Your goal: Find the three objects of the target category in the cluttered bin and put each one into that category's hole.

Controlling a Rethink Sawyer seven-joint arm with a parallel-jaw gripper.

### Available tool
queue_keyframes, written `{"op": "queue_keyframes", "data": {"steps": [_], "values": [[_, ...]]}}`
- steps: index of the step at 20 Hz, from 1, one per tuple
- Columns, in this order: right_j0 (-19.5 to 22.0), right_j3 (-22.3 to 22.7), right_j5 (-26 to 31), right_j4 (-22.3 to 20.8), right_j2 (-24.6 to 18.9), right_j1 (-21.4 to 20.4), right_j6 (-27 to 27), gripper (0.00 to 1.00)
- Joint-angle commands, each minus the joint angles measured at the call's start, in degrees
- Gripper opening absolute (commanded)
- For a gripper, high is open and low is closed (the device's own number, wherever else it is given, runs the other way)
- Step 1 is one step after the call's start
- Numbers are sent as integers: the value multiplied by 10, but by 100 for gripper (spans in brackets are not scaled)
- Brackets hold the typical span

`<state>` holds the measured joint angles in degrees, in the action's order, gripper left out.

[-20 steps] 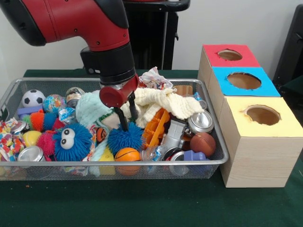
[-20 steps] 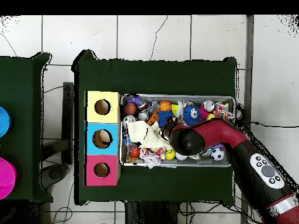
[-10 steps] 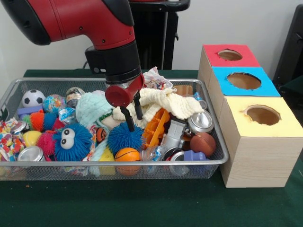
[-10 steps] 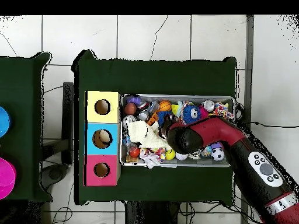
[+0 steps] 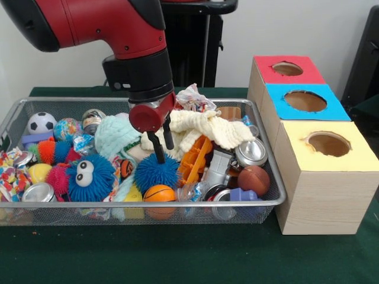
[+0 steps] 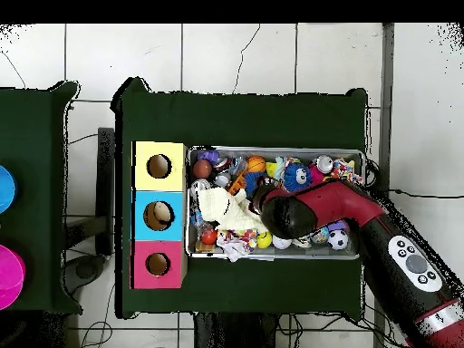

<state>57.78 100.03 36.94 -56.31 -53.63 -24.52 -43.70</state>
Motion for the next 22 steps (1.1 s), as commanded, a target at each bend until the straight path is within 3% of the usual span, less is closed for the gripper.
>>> {"op": "queue_keyframes", "data": {"steps": [1, 7, 8, 16, 22], "values": [[9, -51, 19, -35, 2, -19, 180, 100], [15, -68, 22, -32, 5, -14, 195, 100], [26, -34, -5, -53, 16, -18, 179, 100], [33, -40, -21, -78, 19, -12, 166, 100], [46, -30, -50, -112, 31, 19, 166, 100]]}}
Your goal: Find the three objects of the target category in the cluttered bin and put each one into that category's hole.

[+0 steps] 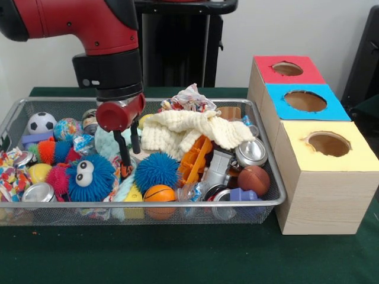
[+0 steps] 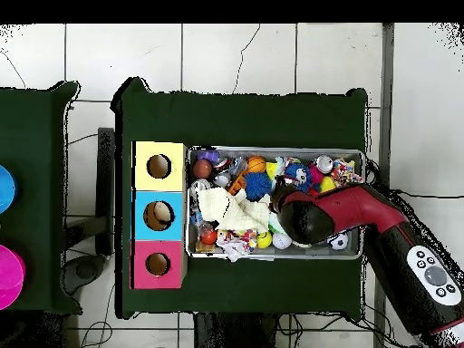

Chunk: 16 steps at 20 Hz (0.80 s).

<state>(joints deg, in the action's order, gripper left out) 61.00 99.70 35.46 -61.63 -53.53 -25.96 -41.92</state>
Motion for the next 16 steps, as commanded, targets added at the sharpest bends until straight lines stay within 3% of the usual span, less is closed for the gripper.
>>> {"op": "queue_keyframes", "data": {"steps": [1, 6, 11, 16], "values": [[14, -23, -43, -66, 34, 38, 141, 100], [8, -21, -79, -99, 49, 52, 113, 100], [0, -37, -84, -110, 70, 74, 117, 100], [-7, -28, -100, -134, 100, 84, 88, 100]]}}
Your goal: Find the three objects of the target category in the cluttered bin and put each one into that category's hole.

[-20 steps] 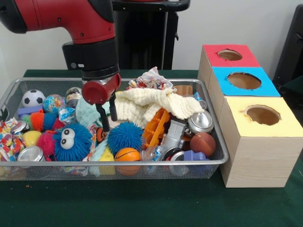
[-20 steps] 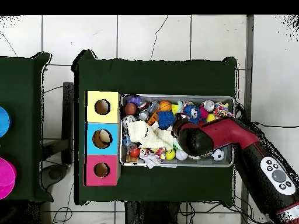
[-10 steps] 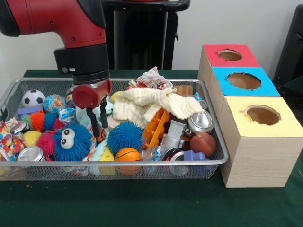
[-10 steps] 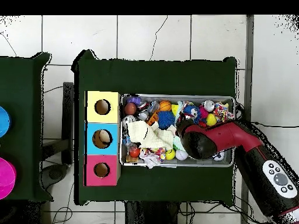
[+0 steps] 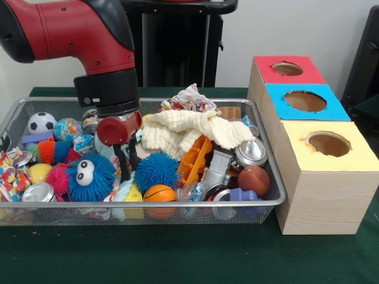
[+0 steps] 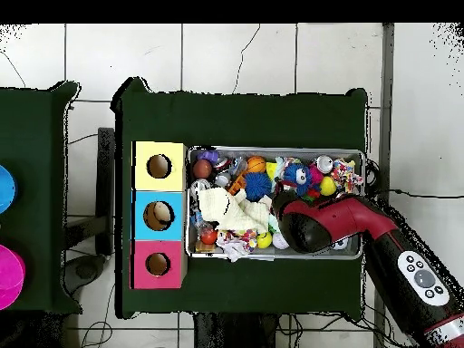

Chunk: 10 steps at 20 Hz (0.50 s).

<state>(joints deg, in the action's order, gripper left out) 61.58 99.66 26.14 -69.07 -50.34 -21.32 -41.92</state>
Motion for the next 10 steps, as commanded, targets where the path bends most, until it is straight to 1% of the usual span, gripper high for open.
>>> {"op": "queue_keyframes", "data": {"steps": [1, 3, 10], "values": [[-16, -24, -9, -64, 73, 36, 80, 100], [-25, -21, -14, -74, 83, 27, 63, 100], [-28, -19, -27, -71, 92, 11, 62, 100]]}}
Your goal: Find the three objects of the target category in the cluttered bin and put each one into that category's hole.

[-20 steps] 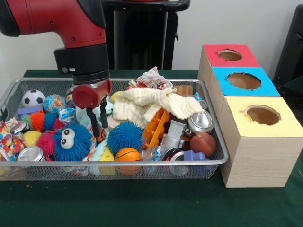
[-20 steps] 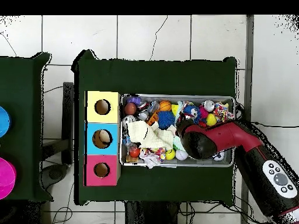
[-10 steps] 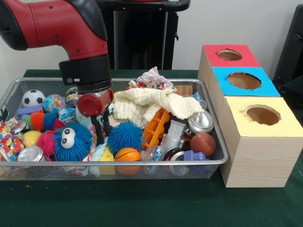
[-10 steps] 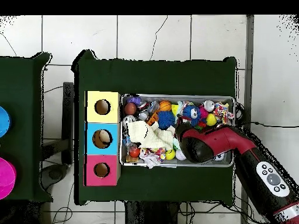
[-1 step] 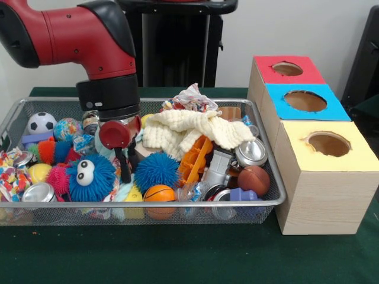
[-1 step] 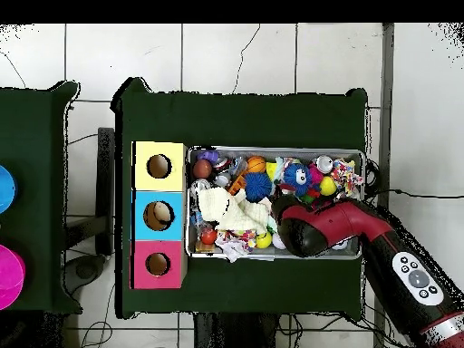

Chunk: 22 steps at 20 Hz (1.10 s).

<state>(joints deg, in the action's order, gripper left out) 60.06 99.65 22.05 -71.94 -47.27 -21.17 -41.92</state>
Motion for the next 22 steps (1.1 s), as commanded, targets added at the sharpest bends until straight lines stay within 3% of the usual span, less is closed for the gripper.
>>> {"op": "queue_keyframes", "data": {"steps": [1, 8, 17, 22], "values": [[-14, -18, 14, -42, 64, 6, 60, 100], [-21, -7, 24, -26, 69, -27, 59, 100], [-48, -18, 0, -54, 113, -5, 17, 100], [-48, -32, -8, -54, 128, 12, 25, 100]]}}
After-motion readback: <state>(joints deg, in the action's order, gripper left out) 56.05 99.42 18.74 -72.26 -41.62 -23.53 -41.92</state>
